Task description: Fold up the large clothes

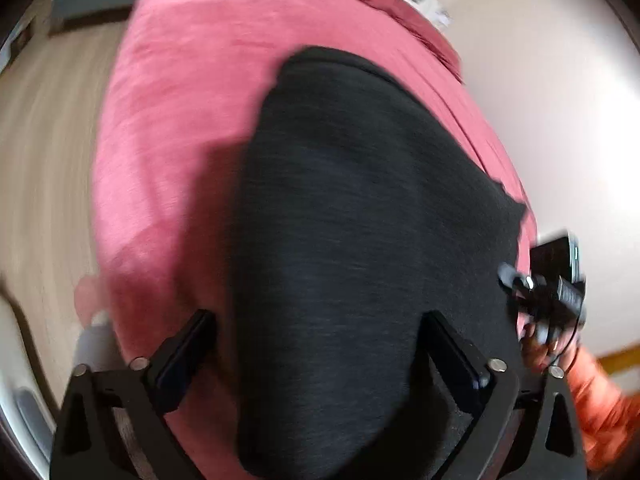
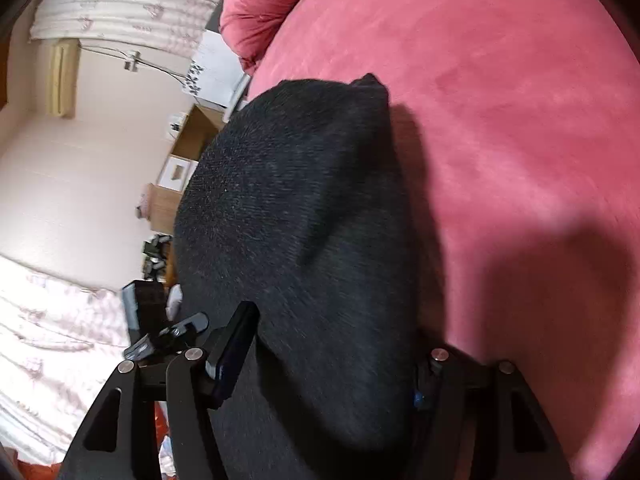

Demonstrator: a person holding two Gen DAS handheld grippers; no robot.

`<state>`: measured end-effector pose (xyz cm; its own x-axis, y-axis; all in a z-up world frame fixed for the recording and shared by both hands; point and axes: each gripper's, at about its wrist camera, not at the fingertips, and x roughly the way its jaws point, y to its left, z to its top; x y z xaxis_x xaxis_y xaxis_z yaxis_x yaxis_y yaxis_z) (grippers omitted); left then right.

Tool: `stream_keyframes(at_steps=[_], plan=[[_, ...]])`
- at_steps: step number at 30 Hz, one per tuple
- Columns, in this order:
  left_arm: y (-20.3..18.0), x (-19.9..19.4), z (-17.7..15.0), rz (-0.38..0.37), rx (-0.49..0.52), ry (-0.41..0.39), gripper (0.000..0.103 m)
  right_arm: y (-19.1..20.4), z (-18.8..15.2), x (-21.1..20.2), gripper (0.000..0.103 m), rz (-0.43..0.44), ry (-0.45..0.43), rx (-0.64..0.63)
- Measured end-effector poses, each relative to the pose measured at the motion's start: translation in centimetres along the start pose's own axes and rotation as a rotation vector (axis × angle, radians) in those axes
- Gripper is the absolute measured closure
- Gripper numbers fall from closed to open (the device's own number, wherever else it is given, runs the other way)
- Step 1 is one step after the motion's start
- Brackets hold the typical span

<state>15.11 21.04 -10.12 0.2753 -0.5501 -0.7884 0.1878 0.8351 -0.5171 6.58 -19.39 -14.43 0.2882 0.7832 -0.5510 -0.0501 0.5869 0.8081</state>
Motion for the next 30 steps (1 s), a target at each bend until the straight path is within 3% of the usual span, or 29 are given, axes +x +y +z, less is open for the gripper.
stream_keyframes(at_steps=[3,5,9,12,15,17,20,22,23,24,26,29,30], plan=[[-2.3,-0.2,-0.9,0.07,0.078,-0.059,0.023,1.9,0.8,-0.3,0.067,-0.048,0.007,-0.036],[-2.3,-0.5,-1.3,0.056,0.029,-0.103,0.028,3.7,1.4,-1.3,0.071,-0.03,-0.011,-0.085],[-3.3,-0.3,-1.0,0.051,-0.036,-0.15,0.033,9.8,3.5,-2.5,0.075,-0.046,-0.025,-0.3],[-4.9,0.5,0.8,0.021,-0.078,-0.206,0.039,12.6,6.3,-4.3,0.077,-0.016,-0.073,-0.372],[-7.4,2.5,5.2,0.0,-0.097,-0.254,0.041,13.6,9.7,-6.6,0.077,-0.047,-0.148,-0.44],[-9.1,4.6,8.1,0.032,-0.076,-0.264,0.04,12.7,11.8,-8.2,0.077,-0.084,-0.189,-0.464],[-11.6,8.6,12.0,0.167,0.009,-0.254,0.025,8.5,15.1,-9.3,0.069,-0.261,-0.248,-0.445],[-12.5,9.8,13.0,0.202,0.02,-0.232,0.025,3.0,17.0,-9.8,0.058,-0.515,-0.289,-0.259],[-13.0,9.5,13.0,0.182,0.02,-0.234,0.025,1.0,17.1,-10.6,0.058,-0.594,-0.323,-0.179],[-13.3,9.2,12.9,0.196,0.027,-0.237,0.026,-0.7,16.5,-11.8,0.058,-0.617,-0.356,-0.112],[-13.4,7.1,11.1,0.261,0.06,-0.286,0.026,-1.5,14.1,-13.5,0.057,-0.566,-0.403,-0.104],[-14.0,3.7,7.5,0.326,0.07,-0.442,0.024,2.3,9.3,-13.1,0.056,-0.607,-0.421,-0.338],[-13.8,3.5,6.6,0.324,0.079,-0.456,0.023,3.5,7.8,-12.6,0.056,-0.605,-0.43,-0.406]])
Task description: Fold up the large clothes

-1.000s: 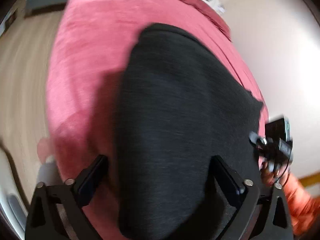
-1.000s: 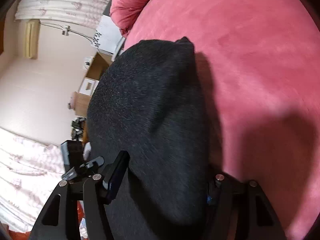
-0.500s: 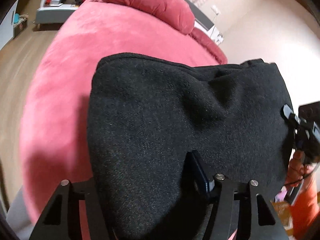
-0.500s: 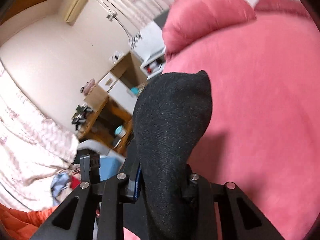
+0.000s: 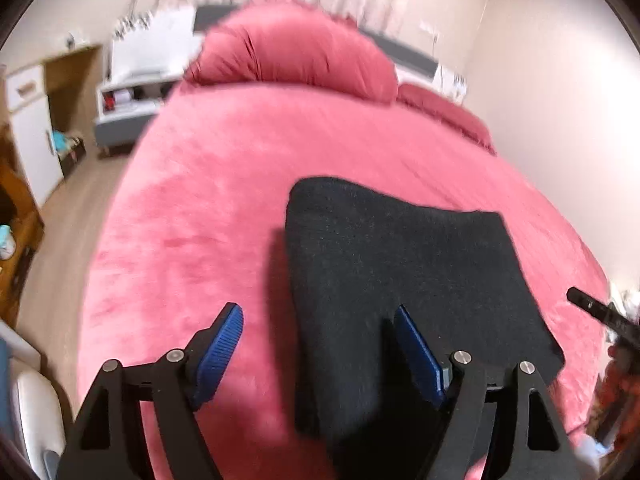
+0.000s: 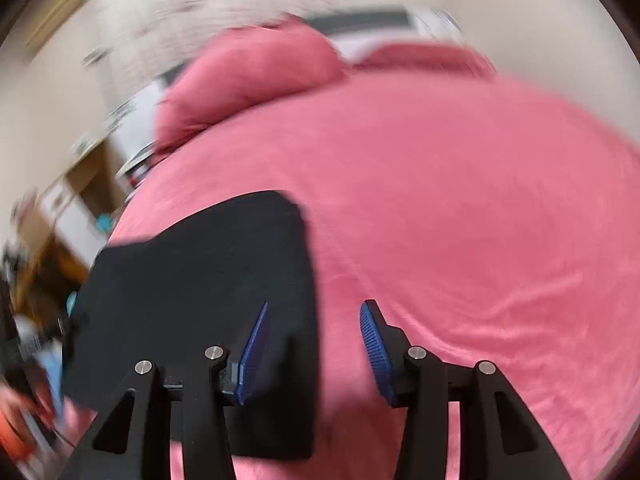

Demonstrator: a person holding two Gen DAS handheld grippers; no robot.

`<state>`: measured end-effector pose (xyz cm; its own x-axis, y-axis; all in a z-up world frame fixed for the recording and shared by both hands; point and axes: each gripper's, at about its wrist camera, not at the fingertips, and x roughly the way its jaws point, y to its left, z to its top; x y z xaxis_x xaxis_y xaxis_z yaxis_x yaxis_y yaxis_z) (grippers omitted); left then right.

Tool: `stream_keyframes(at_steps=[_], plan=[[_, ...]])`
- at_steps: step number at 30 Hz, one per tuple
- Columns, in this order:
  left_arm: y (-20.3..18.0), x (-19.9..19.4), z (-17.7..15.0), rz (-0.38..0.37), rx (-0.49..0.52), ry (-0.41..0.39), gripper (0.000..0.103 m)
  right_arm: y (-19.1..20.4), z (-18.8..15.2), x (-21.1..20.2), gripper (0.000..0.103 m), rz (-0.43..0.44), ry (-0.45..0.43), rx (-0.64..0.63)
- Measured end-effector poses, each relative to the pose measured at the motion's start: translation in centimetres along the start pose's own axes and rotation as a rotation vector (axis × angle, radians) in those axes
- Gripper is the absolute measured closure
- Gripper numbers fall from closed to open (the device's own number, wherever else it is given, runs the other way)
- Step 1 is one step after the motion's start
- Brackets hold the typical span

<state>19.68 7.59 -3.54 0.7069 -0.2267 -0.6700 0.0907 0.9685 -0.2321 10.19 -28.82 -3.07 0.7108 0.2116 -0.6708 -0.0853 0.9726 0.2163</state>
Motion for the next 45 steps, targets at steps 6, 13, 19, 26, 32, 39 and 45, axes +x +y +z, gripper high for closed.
stream_keyframes(at_steps=[6,13,19,26,32,39,45], plan=[[-0.3,2.7,-1.5,0.119,0.085,0.04,0.003,7.5,-2.6,2.2,0.053,0.104,0.056,-0.103],[3.0,-0.1,-0.8,0.085,-0.149,0.09,0.007,5.0,-2.3,3.5,0.042,-0.108,0.098,0.055],[0.0,-4.8,-6.5,0.103,-0.024,0.047,0.003,5.4,-6.3,-1.9,0.023,-0.032,0.047,0.168],[-3.9,-6.9,-12.7,0.173,0.077,0.077,0.0,6.4,-11.9,-4.0,0.019,-0.035,0.049,0.181],[-4.7,-6.7,-13.5,0.233,0.101,0.095,0.0,7.6,-13.5,-5.1,0.019,-0.063,0.065,0.123],[-4.8,-7.4,-14.0,0.328,0.078,0.064,0.0,9.1,-14.6,-5.6,0.019,-0.063,0.05,0.051],[-5.6,-7.6,-14.1,0.317,0.104,0.06,0.0,10.6,-14.5,-5.9,0.019,-0.063,0.017,-0.038]])
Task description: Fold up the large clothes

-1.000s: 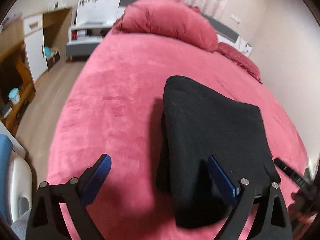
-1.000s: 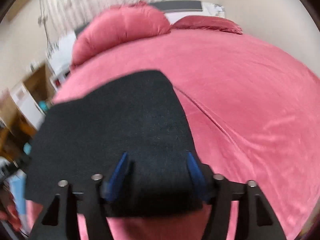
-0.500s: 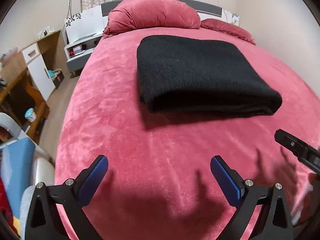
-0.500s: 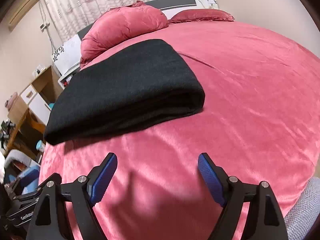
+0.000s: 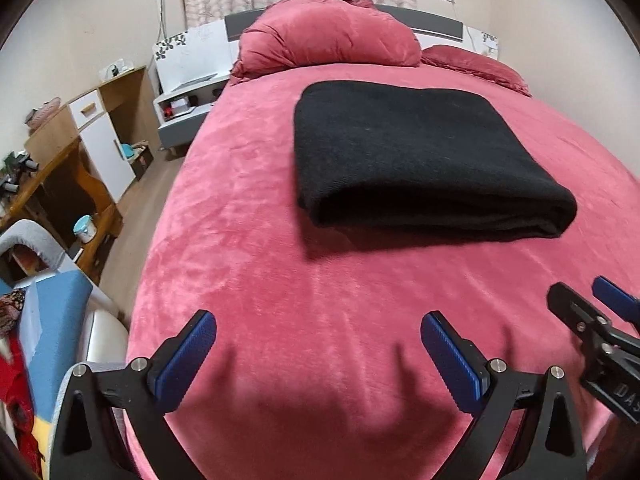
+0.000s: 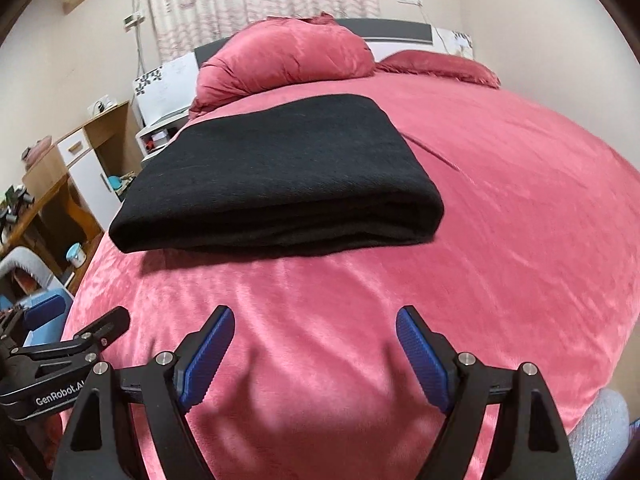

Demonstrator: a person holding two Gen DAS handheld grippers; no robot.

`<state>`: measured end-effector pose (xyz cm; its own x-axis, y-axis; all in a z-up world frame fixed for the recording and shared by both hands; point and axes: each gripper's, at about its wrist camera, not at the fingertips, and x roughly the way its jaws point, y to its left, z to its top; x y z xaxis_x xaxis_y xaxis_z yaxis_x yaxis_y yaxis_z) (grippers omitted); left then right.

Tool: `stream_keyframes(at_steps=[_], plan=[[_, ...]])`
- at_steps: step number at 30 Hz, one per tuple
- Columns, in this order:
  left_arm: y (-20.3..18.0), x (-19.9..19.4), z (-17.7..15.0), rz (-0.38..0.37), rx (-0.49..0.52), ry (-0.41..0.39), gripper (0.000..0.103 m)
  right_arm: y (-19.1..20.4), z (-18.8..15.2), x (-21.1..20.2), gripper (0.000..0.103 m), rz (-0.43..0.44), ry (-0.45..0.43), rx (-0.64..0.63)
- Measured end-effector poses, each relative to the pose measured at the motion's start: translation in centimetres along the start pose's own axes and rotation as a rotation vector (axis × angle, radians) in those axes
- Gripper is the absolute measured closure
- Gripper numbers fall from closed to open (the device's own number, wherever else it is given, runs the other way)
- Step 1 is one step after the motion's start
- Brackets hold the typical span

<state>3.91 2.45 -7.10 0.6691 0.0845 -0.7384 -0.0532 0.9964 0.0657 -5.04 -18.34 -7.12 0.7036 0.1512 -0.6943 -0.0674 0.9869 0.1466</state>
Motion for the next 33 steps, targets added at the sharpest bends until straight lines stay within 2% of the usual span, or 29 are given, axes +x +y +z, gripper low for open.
stream_keyframes(at_steps=[9,17,33], plan=[[-0.4,-0.2,-0.1,-0.014,0.02,-0.013,0.0,-0.8,0.0,0.3,0.019,-0.008,0.012,0.042],[-0.4,0.1,-0.1,-0.019,0.014,-0.003,0.0,0.2,0.0,0.4,0.019,0.006,0.01,0.003],[-0.4,0.1,-0.2,-0.032,0.008,0.003,0.0,0.6,0.0,0.5,0.019,0.006,0.012,0.004]])
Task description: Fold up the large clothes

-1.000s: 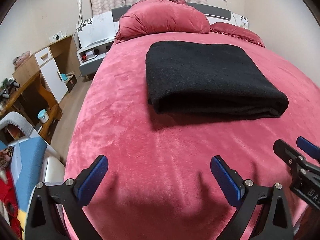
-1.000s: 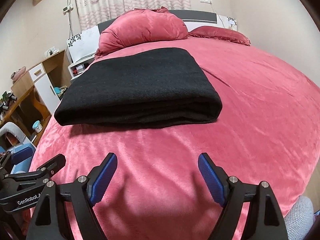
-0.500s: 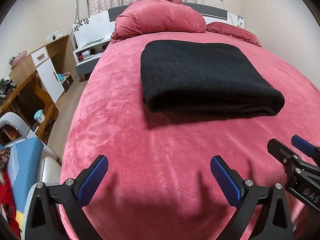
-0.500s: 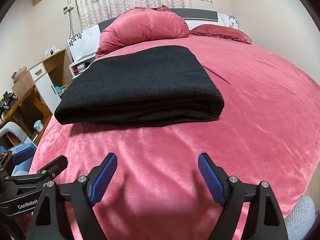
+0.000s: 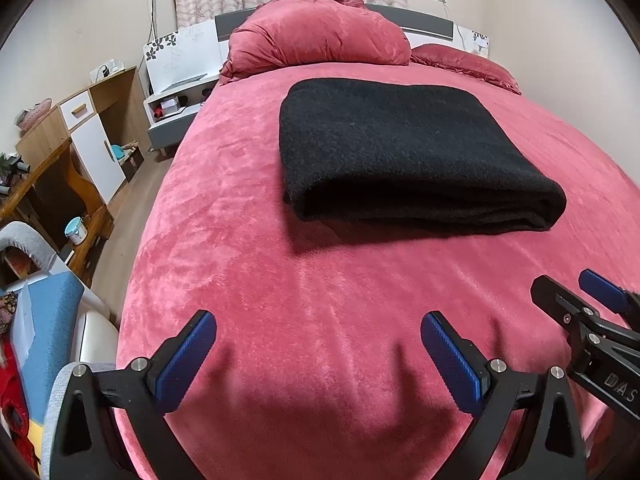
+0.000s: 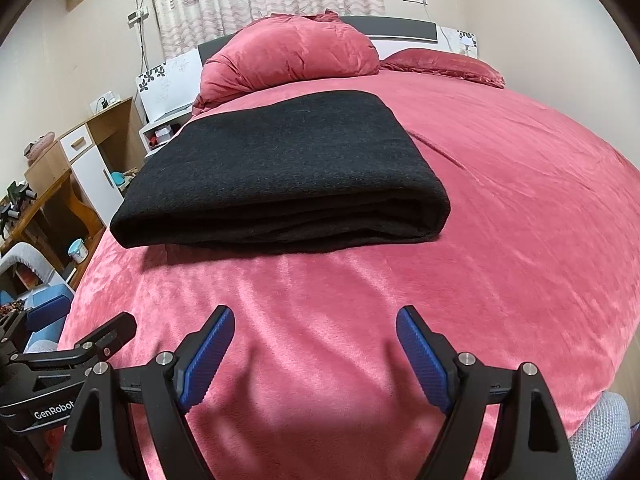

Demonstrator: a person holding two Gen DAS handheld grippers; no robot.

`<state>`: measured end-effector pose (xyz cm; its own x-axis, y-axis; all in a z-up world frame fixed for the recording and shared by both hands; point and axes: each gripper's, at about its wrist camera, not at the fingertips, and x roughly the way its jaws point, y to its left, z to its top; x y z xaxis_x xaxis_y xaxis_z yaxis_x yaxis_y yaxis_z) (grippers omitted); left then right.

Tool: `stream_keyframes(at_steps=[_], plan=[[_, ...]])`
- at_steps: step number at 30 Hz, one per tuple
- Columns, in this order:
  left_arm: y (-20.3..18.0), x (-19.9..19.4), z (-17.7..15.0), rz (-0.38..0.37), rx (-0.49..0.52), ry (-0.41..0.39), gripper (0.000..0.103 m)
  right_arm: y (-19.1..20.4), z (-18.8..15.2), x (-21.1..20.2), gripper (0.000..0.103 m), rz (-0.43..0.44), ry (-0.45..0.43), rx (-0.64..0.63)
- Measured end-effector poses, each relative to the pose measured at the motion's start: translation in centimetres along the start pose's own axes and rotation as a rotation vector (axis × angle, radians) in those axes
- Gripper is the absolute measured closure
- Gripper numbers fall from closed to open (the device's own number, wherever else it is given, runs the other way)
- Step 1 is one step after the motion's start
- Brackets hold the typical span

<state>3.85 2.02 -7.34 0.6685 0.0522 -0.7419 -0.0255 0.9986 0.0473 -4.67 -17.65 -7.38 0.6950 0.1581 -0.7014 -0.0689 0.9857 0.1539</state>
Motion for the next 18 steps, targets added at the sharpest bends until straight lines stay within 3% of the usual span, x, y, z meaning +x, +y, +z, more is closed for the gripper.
stream_keyframes(at_steps=[7,12,18], plan=[[0.01,0.11,-0.06,-0.006,0.005,0.002,0.0,0.0,0.01,0.05,0.019,0.001,0.0,0.003],[0.12,-0.56,-0.21,0.003,0.006,-0.058,0.0,0.12,0.05,0.11,0.019,0.003,-0.002,0.001],[-0.09,-0.1,-0.09,-0.019,0.012,-0.015,0.0,0.16,-0.01,0.18,0.019,0.003,-0.001,0.003]])
